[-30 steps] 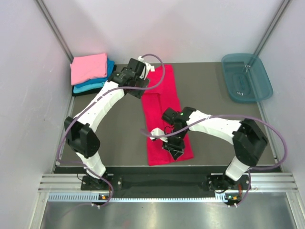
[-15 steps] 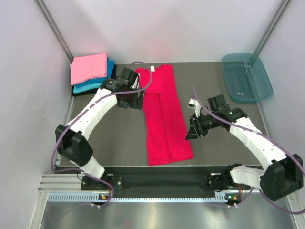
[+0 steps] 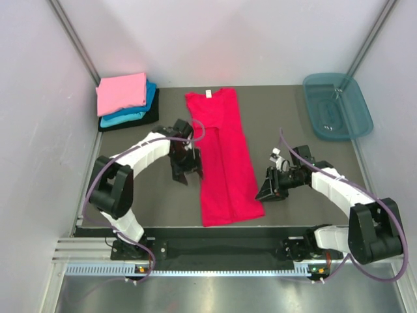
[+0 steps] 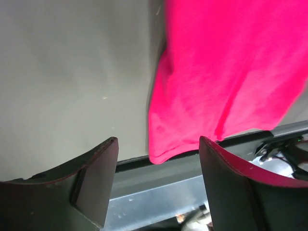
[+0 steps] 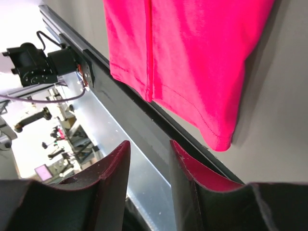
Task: Fold and stack the t-shirts
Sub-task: Fold the tshirt
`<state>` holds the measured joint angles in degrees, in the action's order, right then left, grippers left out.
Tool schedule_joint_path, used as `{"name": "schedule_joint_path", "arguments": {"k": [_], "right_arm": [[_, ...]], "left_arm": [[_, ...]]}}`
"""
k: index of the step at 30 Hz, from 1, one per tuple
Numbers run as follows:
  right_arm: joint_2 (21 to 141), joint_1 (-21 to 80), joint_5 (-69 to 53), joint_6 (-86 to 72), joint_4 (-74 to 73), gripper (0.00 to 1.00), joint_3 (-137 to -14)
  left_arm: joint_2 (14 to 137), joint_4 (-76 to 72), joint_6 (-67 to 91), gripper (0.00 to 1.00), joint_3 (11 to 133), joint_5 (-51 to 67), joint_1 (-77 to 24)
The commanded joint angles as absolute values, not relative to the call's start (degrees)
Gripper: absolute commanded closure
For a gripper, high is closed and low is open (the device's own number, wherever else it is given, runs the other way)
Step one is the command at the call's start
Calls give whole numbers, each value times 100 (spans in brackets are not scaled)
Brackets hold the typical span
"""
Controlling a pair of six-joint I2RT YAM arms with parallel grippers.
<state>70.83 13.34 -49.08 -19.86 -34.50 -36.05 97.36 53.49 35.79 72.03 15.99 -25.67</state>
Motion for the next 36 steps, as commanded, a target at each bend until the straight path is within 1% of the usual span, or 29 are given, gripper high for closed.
{"name": "schedule_joint_path", "arguments": {"k": [1, 9, 12, 14, 22, 27, 30, 36], "right_arm": [[7215, 1266, -4914, -2162, -3348, 62, -3647], [7611, 1274, -4044, -1943, -3709, 61, -3648], [7725, 1292, -3894, -1925, -3761, 61, -3577], [7787, 1292, -3727, -1960, -3779, 60, -3490], [8059, 1476, -3595, -2083, -3727, 56, -3296], [8200, 1556, -3560, -2171, -3577, 54, -3305], [8314, 1600, -3647, -2276, -3376, 54, -3278], [8455, 1670, -3700, -2408, -3112, 54, -3278]], "left_arm": [[9580, 4659, 4472, 27, 6567, 2021, -2847], [9387, 3640, 5519, 30, 5169, 2338, -3348], [9290, 3148, 5818, 34, 4808, 2364, -3594], [9202, 2884, 5976, 39, 4650, 2355, -3795], [9176, 2593, 6108, 44, 4474, 2180, -4130], [9150, 2584, 6143, 54, 4351, 2188, -4219], [9132, 2619, 6179, 57, 4254, 2223, -4219], [9018, 2768, 6117, 56, 4236, 2145, -4289]]}}
